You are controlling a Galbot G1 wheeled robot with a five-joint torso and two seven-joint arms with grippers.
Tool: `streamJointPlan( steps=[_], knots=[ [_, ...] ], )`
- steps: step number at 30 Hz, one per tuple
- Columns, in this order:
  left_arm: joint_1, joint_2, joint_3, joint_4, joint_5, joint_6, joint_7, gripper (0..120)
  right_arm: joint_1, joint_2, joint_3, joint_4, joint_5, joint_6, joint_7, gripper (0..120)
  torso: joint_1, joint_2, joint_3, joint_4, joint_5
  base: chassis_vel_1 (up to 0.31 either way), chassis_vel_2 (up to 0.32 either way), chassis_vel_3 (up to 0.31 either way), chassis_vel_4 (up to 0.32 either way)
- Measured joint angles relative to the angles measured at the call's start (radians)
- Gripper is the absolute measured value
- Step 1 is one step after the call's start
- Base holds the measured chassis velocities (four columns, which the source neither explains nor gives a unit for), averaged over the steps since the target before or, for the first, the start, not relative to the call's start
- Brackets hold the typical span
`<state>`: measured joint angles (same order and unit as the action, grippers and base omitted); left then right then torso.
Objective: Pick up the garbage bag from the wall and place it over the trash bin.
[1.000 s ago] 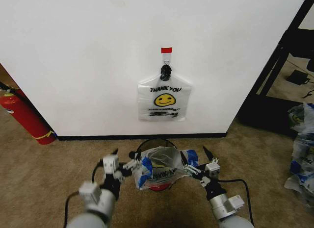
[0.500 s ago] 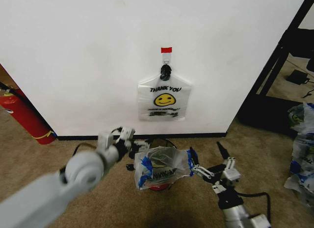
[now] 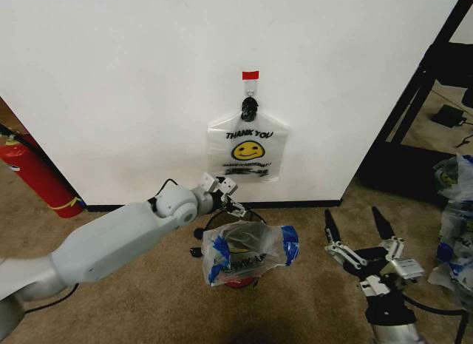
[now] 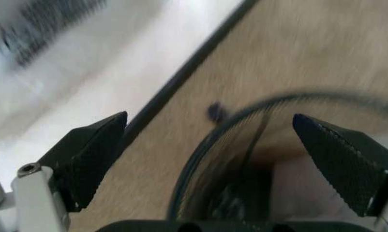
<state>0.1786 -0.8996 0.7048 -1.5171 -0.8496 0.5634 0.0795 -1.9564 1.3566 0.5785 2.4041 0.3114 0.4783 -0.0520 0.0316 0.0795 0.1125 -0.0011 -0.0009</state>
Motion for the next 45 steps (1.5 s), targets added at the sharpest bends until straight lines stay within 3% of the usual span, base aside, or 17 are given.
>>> streamJointPlan(
  steps=[5,12,21,31,36,45],
  knots=[
    [-0.033,-0.036,0.051,0.103,0.064,0.033,0.1,100,-0.018,0.013,-0.005,0.011,0.033,0.001,0.0,100,0.0,0.0,0.0,-0.0003,-0.0001,0.0,0.0,0.0,0.0],
    [-0.071,-0.084,0.1,0.195,0.065,0.066,0.186,96,-0.024,0.017,0.011,0.024,0.046,0.004,0.006,100,0.0,0.0,0.0,-0.0004,0.0,0.0,0.0,0.0,0.0],
    [-0.086,-0.095,0.105,0.246,0.048,0.088,0.258,60,-0.027,0.029,-0.003,0.021,0.038,0.014,0.022,100,0.0,0.0,0.0,-0.0003,-0.0001,0.0,0.0,0.0,0.0],
    [-0.08,-0.093,0.09,0.247,0.036,0.097,0.259,29,-0.016,0.046,-0.039,0.019,-0.003,0.013,0.037,100,0.0,0.0,0.0,-0.0003,-0.0002,0.0,0.0,0.0,0.0],
    [-0.073,-0.097,0.091,0.247,0.036,0.096,0.255,6,-0.019,0.048,-0.041,0.019,-0.009,0.014,0.04,100,0.0,0.0,0.0,-0.0003,-0.0001,0.0,0.0,0.0,0.0],
    [-0.075,-0.088,0.09,0.24,0.022,0.099,0.245,0,-0.019,0.048,-0.04,0.019,-0.009,0.014,0.045,100,0.0,0.0,0.0,-0.0006,-0.0003,0.0,0.0,0.0,0.0]
  ],
)
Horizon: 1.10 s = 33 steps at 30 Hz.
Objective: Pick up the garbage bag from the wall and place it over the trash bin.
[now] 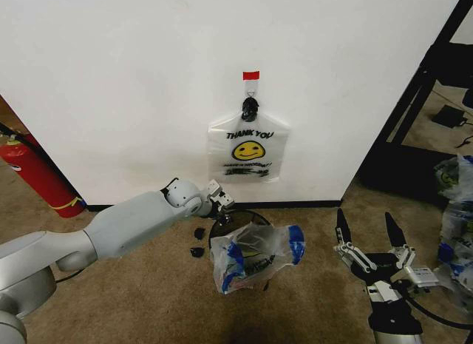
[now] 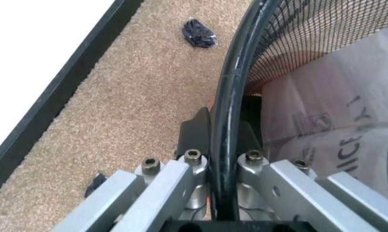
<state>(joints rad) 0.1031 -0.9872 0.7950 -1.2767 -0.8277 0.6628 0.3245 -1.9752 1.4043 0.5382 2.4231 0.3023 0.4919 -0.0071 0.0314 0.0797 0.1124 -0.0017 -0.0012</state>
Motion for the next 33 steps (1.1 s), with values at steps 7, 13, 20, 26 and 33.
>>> streamJointPlan(
  steps=[7,13,20,26,33],
  knots=[
    [0.022,0.033,-0.076,-0.04,-0.08,0.04,-0.068,0,0.008,-0.001,-0.002,-0.009,0.0,-0.004,0.008,100,0.0,0.0,0.0,0.0003,0.0003,0.0,0.0,0.0,0.0],
    [0.157,0.084,-0.289,-0.172,-0.33,0.076,-0.297,0,0.024,-0.014,-0.022,-0.003,-0.002,-0.045,0.03,100,0.0,0.0,0.0,0.0008,0.0003,0.0,0.0,0.0,0.0],
    [0.347,0.124,-0.454,-0.277,-0.397,0.076,-0.409,0,0.035,-0.027,-0.028,0.002,-0.018,-0.066,0.045,100,0.0,0.0,0.0,0.0003,0.0,0.0,0.0,0.0,0.0],
    [0.484,0.129,-0.654,-0.347,-0.435,0.074,-0.531,0,0.042,-0.026,-0.048,0.002,-0.035,-0.076,0.051,100,0.0,0.0,0.0,0.0002,0.0005,0.0,0.0,0.0,0.0],
    [0.605,0.125,-0.761,-0.415,-0.454,0.074,-0.689,0,0.049,-0.03,-0.064,0.006,-0.04,-0.09,0.056,100,0.0,0.0,0.0,0.0003,0.0002,0.0,0.0,0.0,0.0]
  ],
)
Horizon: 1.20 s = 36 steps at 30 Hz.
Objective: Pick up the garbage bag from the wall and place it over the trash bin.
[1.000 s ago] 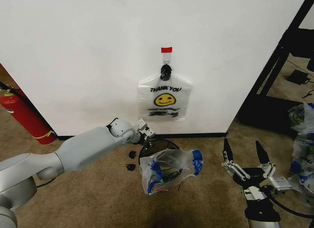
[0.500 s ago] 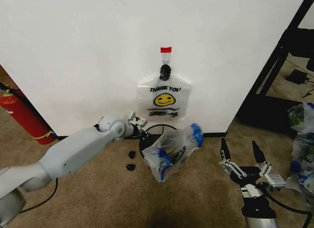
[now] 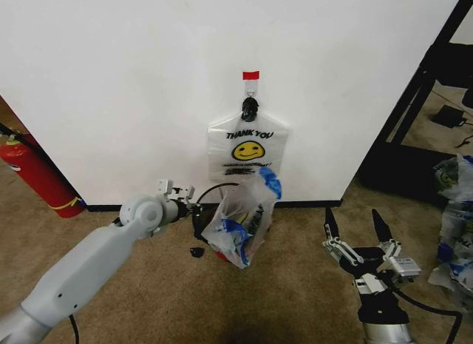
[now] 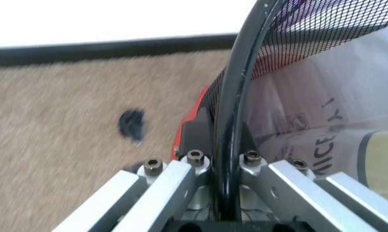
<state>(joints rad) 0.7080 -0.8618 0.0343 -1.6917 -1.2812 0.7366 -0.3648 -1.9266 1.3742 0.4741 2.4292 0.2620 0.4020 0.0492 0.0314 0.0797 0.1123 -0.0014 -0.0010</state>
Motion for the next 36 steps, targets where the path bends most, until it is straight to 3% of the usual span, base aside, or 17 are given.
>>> streamJointPlan(
  steps=[2,6,11,16,25,36],
  knots=[
    [0.062,-0.002,-0.034,-0.04,-0.001,0.0,-0.079,0,0.002,-0.003,-0.004,-0.003,-0.003,0.0,0.001,100,0.0,0.0,0.0,0.0001,0.0,0.0,0.0,0.0,0.0],
    [0.091,-0.007,-0.049,-0.069,-0.015,0.0,-0.144,0,0.004,-0.006,-0.008,-0.008,-0.006,0.0,0.003,100,0.0,0.0,0.0,0.0001,0.0001,0.0,0.0,0.0,0.0],
    [0.142,-0.041,-0.069,-0.138,-0.09,-0.001,-0.372,0,0.007,-0.008,-0.028,-0.019,-0.022,0.005,0.004,100,0.0,0.0,0.0,-0.0001,0.0002,0.0,0.0,0.0,0.0],
    [0.163,-0.077,-0.067,-0.156,-0.144,-0.002,-0.474,0,0.006,-0.008,-0.037,-0.023,-0.028,0.008,0.007,100,0.0,0.0,0.0,-0.0001,0.0003,0.0,0.0,0.0,0.0],
    [0.191,-0.175,-0.077,-0.143,-0.172,-0.022,-0.493,0,0.001,-0.001,-0.047,-0.023,-0.041,0.009,0.01,100,0.0,0.0,0.0,-0.0001,0.0002,0.0,0.0,0.0,0.0],
    [0.172,-0.266,-0.08,-0.049,-0.072,-0.055,-0.452,0,-0.007,0.019,-0.064,-0.023,-0.066,0.011,0.011,100,0.0,0.0,0.0,-0.0003,0.0002,0.0,0.0,0.0,0.0]
  ],
)
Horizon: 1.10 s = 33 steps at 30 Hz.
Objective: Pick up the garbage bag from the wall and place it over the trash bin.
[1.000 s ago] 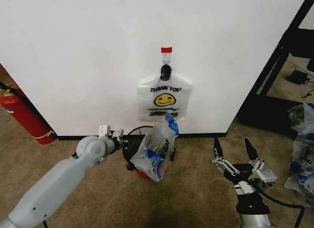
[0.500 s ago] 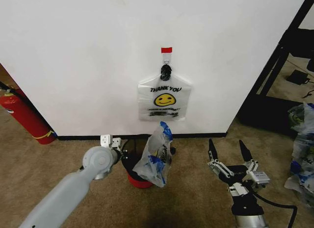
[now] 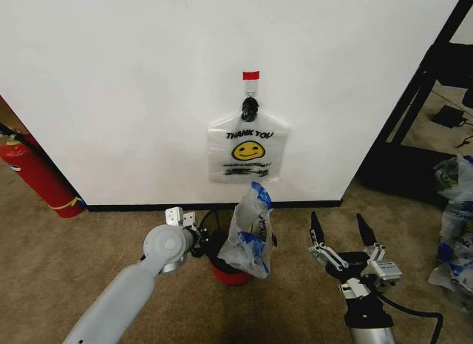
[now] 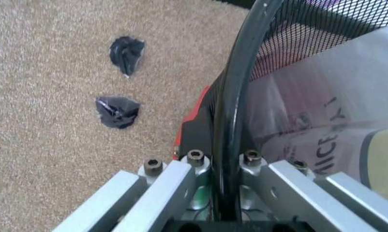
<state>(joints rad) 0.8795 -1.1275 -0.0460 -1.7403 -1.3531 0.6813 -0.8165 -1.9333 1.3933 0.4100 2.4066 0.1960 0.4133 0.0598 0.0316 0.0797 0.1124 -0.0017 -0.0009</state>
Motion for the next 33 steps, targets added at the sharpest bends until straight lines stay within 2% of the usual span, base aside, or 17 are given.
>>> streamJointPlan(
  steps=[10,19,23,24,26,28,32,33],
  knots=[
    [0.011,-0.003,0.017,0.049,0.09,-0.048,0.05,0,-0.006,0.003,-0.005,0.0,-0.007,0.002,0.001,100,0.0,0.0,0.0,0.0001,0.0001,0.0,0.0,0.0,0.0],
    [0.036,0.011,0.017,0.016,0.108,-0.038,0.066,0,-0.005,0.0,-0.016,-0.006,-0.028,0.001,0.0,100,0.0,0.0,0.0,0.0002,-0.0005,0.0,0.0,0.0,0.0],
    [0.037,0.024,0.016,-0.001,0.108,-0.017,0.07,12,-0.005,0.003,-0.025,-0.008,-0.029,0.001,0.0,100,0.0,0.0,0.0,0.0003,-0.0001,0.0,0.0,0.0,0.0],
    [0.037,0.027,0.016,-0.003,0.109,-0.01,0.075,19,-0.005,0.004,-0.028,-0.008,-0.03,0.001,0.0,100,0.0,0.0,0.0,0.0002,-0.0001,0.0,0.0,0.0,0.0],
    [0.037,0.029,0.014,-0.004,0.112,-0.01,0.091,26,-0.005,0.003,-0.03,-0.008,-0.03,0.001,-0.001,100,0.0,0.0,0.0,0.0004,0.0,0.0,0.0,0.0,0.0],
    [0.037,0.03,0.013,-0.004,0.112,-0.011,0.1,29,-0.005,0.003,-0.03,-0.008,-0.03,0.001,-0.001,100,0.0,0.0,0.0,0.0003,0.0,0.0,0.0,0.0,0.0],
    [0.048,0.028,0.003,-0.026,0.116,-0.021,0.122,47,-0.007,0.0,-0.029,-0.007,-0.03,0.0,-0.001,100,0.0,0.0,0.0,0.0002,0.0,0.0,0.0,0.0,0.0],
    [0.048,0.028,0.003,-0.026,0.116,-0.021,0.122,47,-0.007,0.0,-0.029,-0.007,-0.03,0.0,-0.001,100,0.0,0.0,0.0,0.0002,0.0,0.0,0.0,0.0,0.0]
  ],
)
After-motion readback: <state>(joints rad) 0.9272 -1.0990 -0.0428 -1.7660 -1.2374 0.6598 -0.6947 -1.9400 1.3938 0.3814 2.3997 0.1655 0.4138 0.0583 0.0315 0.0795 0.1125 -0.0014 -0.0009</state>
